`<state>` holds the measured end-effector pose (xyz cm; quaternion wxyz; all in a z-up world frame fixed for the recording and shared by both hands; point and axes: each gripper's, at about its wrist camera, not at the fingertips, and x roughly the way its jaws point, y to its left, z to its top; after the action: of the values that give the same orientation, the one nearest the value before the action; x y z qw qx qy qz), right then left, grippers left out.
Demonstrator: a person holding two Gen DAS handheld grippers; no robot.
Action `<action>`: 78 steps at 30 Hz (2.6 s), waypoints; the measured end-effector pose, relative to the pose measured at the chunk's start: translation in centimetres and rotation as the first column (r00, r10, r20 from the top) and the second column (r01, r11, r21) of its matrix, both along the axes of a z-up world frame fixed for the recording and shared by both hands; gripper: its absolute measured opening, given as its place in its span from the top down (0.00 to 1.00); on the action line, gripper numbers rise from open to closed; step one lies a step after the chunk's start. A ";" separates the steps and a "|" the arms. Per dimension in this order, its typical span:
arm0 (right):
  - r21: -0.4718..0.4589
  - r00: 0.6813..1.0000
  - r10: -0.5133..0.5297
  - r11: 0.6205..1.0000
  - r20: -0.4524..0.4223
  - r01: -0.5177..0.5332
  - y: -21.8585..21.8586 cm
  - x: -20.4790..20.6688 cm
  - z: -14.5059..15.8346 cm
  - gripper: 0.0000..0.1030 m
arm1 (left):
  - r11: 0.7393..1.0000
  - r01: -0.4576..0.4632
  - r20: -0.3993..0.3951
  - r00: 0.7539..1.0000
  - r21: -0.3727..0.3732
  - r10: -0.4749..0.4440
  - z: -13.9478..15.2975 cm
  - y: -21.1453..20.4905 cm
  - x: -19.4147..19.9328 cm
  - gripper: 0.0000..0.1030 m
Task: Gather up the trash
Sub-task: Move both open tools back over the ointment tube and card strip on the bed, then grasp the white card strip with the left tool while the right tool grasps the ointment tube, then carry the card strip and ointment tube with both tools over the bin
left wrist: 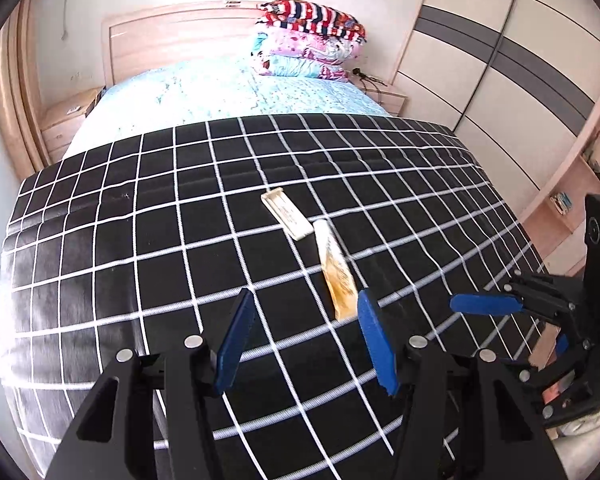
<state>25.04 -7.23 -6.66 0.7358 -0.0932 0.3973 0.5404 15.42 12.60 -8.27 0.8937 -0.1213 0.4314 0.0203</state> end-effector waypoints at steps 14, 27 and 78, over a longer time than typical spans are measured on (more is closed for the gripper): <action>-0.049 0.997 -0.077 0.996 -0.021 0.076 5.0 4.9 -2.0 0.47 | 0.999 -0.035 -0.037 0.999 -0.008 0.035 -2.8 4.4 6.3 0.50; -0.091 0.989 -0.143 0.985 0.028 0.145 6.7 5.7 -4.0 0.64 | 0.998 -0.055 -0.064 0.996 -0.017 0.054 -4.7 5.1 11.4 0.50; -0.074 0.962 -0.241 0.965 0.127 0.251 5.0 4.8 -5.4 0.80 | 0.993 -0.092 -0.007 0.996 0.069 0.092 -3.3 3.0 6.6 0.97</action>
<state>29.88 -2.22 -12.07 0.8143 -0.1074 0.3861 0.4200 22.04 15.59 -11.53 0.8934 -0.1100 0.4288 0.0770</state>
